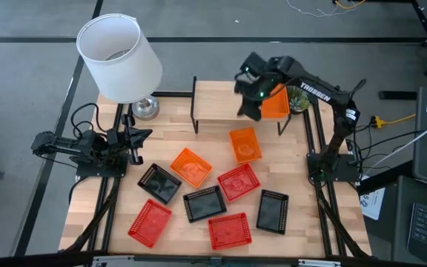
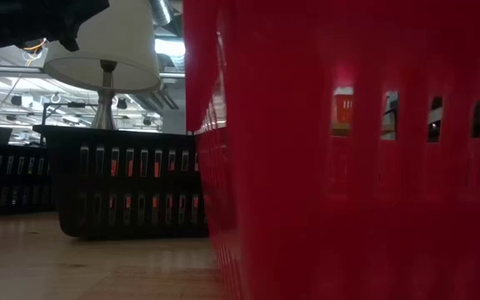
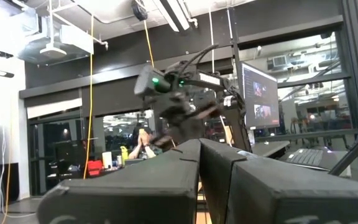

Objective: Stack baskets on shelf by color
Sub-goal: Stack the right orange bin on the other orange bin on the shelf

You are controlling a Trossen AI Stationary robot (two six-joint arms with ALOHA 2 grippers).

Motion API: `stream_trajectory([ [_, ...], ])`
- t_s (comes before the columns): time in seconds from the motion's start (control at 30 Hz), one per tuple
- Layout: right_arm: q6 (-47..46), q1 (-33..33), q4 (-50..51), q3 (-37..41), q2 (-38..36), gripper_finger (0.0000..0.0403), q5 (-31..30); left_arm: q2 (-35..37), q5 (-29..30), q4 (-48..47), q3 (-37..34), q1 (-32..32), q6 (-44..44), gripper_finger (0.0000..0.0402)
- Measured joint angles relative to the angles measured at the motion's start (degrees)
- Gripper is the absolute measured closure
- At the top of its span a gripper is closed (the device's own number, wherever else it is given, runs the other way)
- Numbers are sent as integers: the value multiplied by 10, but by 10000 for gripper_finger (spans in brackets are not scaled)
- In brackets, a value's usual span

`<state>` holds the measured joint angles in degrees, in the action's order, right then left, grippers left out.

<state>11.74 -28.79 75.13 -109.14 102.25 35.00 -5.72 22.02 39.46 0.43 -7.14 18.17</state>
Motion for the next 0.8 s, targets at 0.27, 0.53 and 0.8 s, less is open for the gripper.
stream_trajectory([
  [0.27,73,127,127,49,0,396,-68,0,0,0,0,0,0,401],
  [0.53,-13,212,62,153,1,396,-137,0,0,0,0,0,0,401],
  [0.8,-75,254,22,253,1,399,-235,0,0,0,0,0,0,401],
])
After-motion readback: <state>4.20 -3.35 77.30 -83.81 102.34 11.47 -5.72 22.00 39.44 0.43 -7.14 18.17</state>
